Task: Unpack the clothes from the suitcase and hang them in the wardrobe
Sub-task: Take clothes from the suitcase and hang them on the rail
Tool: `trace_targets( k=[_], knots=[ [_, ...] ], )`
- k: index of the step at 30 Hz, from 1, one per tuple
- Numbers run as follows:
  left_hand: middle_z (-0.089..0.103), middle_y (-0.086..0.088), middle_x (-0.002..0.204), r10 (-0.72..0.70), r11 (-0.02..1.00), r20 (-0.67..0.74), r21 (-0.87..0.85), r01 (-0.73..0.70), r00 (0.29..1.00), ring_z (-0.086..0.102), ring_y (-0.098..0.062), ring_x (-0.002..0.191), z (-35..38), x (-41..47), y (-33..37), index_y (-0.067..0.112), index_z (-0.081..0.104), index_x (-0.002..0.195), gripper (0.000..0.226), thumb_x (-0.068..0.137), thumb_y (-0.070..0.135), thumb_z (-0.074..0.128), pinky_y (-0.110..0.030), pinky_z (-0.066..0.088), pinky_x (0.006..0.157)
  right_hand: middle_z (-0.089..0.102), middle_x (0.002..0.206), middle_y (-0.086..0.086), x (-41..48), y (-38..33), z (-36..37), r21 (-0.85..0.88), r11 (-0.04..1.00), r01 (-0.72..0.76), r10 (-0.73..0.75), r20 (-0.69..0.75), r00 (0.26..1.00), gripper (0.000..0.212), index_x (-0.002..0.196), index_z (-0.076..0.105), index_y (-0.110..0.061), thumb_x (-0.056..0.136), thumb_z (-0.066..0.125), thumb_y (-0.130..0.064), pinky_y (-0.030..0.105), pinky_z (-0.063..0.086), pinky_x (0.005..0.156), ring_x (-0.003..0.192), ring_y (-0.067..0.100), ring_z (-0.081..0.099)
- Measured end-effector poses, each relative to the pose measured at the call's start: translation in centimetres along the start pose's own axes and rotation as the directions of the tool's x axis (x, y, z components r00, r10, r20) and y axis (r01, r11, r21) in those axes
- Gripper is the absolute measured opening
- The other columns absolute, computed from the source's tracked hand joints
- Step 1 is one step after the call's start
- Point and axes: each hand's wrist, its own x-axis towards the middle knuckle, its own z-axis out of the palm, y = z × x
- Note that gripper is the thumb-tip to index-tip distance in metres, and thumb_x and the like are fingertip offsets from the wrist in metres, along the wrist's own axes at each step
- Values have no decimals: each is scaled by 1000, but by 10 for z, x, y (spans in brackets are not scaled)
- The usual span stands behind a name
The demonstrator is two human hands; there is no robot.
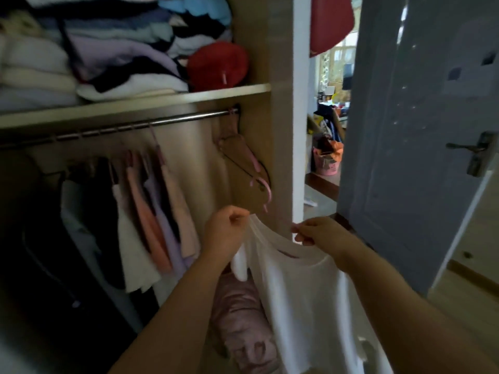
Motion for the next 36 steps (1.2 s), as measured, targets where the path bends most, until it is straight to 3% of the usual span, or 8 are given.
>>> trace_targets(
  k=[3,8,12,14,22,26,31,36],
  knots=[
    [66,9,81,11,1000,-19,16,-11,1000,63,-9,81,-31,17,-7,16,72,88,10,88,11,64,-15,47,72,61,63,3,20,-26,31,68,997,29,-29,5,1000,20,75,68,-6,91,59,-14,17,44,57,59,11,53],
    [68,4,83,55,997,-68,54,-51,996,63,-11,83,-74,58,-24,15,72,86,10,86,7,64,-23,48,81,56,53,-2,54,-76,80,232,971,66,-70,11,997,33,61,56,-13,93,52,-5,11,42,45,52,8,49],
    [67,6,84,63,998,-99,37,-60,993,63,-11,86,-105,98,-34,20,69,85,18,87,4,61,-18,47,79,63,75,1,88,-108,121,296,953,68,-71,0,997,15,95,66,-6,92,52,-2,19,43,68,63,8,51],
    [66,7,84,83,996,-121,38,-79,989,62,-8,84,-121,122,-42,19,70,88,17,88,5,61,-16,46,77,63,86,5,109,-124,144,304,948,96,-102,3,995,18,104,65,-4,92,52,-2,18,42,68,64,7,50],
    [68,3,85,128,991,-129,-27,-132,983,65,-14,86,-142,207,-68,20,71,85,18,87,4,63,-22,49,81,57,85,14,182,-176,210,312,931,191,-189,-36,981,21,110,62,3,93,50,0,15,39,50,56,10,45],
    [66,5,83,134,990,-105,-26,-137,985,61,-8,82,-158,244,-80,21,68,84,18,89,5,61,-10,45,69,60,92,13,218,-194,236,308,929,204,-196,-57,979,22,112,62,1,94,52,-2,7,40,41,57,7,49],
    [69,-1,89,143,989,-114,-26,-147,983,60,-7,82,-173,270,-90,8,72,94,14,89,3,60,-3,42,69,68,100,13,261,-204,266,271,939,213,-192,-103,976,23,110,66,-1,89,61,-9,21,49,64,69,13,56],
    [68,-2,89,149,987,-98,-38,-153,984,60,-8,82,-169,285,-105,5,72,94,14,88,2,60,-8,43,73,62,82,10,272,-187,279,255,954,156,-143,-68,987,24,110,66,-2,86,62,-2,19,45,57,58,10,51]
  ],
)
